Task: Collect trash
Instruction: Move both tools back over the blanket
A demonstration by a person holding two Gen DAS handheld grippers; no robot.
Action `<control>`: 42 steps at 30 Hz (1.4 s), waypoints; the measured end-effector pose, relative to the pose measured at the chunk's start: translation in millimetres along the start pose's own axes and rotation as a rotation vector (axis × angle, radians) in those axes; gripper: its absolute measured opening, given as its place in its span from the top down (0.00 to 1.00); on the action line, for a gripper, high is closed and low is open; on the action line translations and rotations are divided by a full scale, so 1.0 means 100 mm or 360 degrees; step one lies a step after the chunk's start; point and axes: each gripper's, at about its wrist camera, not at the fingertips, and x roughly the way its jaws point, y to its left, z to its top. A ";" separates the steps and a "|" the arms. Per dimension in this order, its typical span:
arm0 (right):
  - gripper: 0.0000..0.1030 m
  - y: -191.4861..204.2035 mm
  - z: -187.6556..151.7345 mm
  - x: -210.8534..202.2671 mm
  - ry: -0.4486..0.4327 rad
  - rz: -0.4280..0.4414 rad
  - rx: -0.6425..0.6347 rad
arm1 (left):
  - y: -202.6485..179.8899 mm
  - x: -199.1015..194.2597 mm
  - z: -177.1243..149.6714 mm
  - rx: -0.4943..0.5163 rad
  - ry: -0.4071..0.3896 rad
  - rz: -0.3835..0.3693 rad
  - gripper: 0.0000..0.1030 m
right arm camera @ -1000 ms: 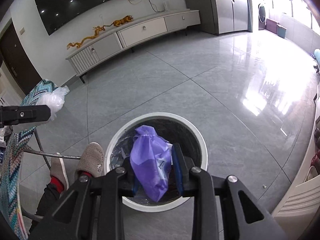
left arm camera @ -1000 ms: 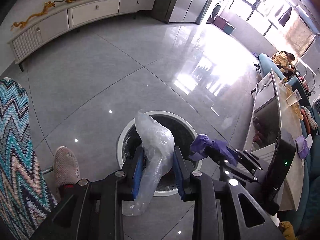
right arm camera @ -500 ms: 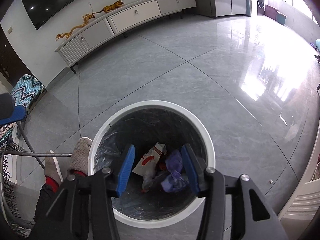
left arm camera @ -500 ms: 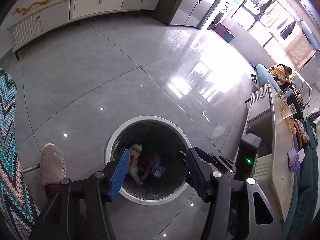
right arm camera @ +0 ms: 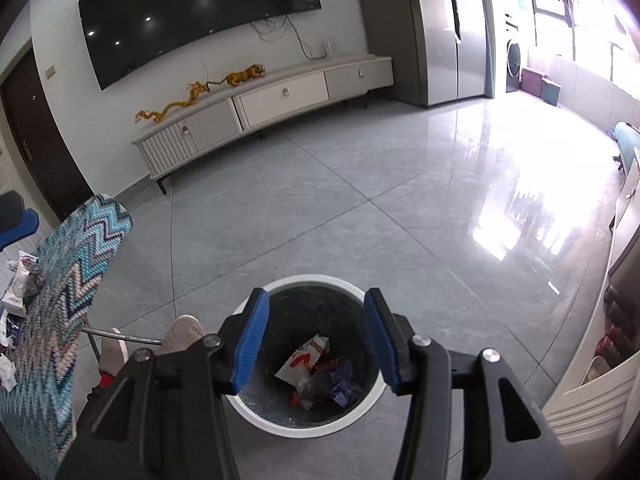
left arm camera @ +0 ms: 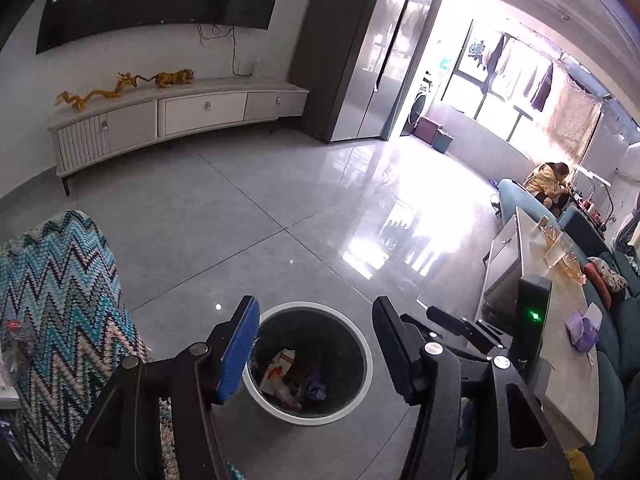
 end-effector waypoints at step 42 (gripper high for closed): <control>0.45 2.77 -0.38 -1.84 -0.0195 0.0860 -0.0676 | 2.55 -3.45 -1.87 -0.0383 -0.0307 0.0710 0.23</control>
